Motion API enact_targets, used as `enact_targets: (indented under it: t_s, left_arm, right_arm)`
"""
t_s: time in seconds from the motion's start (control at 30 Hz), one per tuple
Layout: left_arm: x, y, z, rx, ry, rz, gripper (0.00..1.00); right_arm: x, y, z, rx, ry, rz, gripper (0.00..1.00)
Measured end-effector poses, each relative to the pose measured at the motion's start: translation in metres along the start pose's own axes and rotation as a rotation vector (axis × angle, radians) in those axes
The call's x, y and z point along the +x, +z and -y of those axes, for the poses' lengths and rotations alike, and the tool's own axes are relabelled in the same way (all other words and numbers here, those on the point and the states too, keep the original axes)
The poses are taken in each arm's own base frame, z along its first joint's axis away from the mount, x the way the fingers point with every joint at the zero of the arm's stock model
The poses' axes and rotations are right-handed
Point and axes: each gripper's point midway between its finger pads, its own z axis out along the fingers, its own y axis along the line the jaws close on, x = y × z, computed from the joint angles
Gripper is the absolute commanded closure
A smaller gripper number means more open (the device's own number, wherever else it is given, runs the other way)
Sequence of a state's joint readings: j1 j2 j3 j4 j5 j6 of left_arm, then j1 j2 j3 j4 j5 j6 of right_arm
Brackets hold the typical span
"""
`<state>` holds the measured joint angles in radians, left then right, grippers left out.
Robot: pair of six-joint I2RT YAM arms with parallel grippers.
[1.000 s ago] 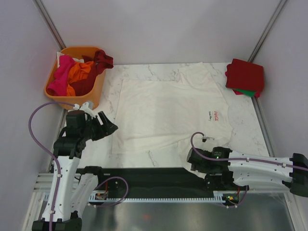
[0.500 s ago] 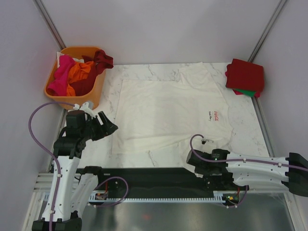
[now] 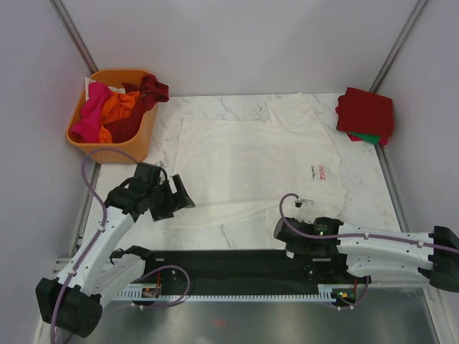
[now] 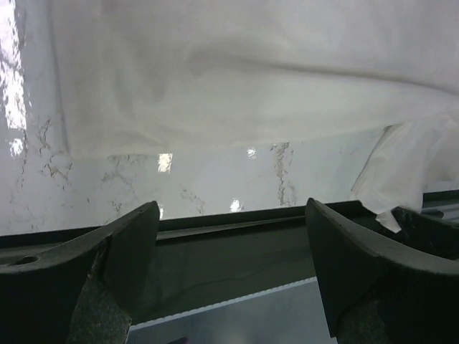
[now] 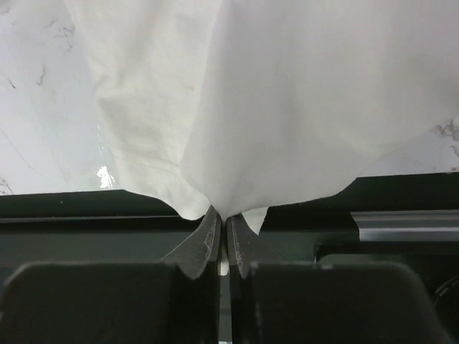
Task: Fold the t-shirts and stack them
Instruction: Fold the tshirt
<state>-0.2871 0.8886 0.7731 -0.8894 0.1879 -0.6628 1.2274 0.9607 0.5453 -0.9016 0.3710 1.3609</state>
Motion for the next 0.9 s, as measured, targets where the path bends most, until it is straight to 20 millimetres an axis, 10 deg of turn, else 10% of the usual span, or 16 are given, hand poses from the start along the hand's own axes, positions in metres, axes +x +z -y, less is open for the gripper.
enact_targets:
  t_s: [0.2, 0.9]
  left_arm:
    - [0.030, 0.022, -0.028, -0.127, -0.126, -0.050, 0.13]
    - [0.043, 0.068, -0.093, -0.455, -0.212, -0.041, 0.17]
  right_arm:
    - [-0.010, -0.002, -0.006, -0.023, -0.040, 0.039, 0.94]
    - [-0.028, -0.005, -0.016, -0.089, -0.099, 0.089, 1.00]
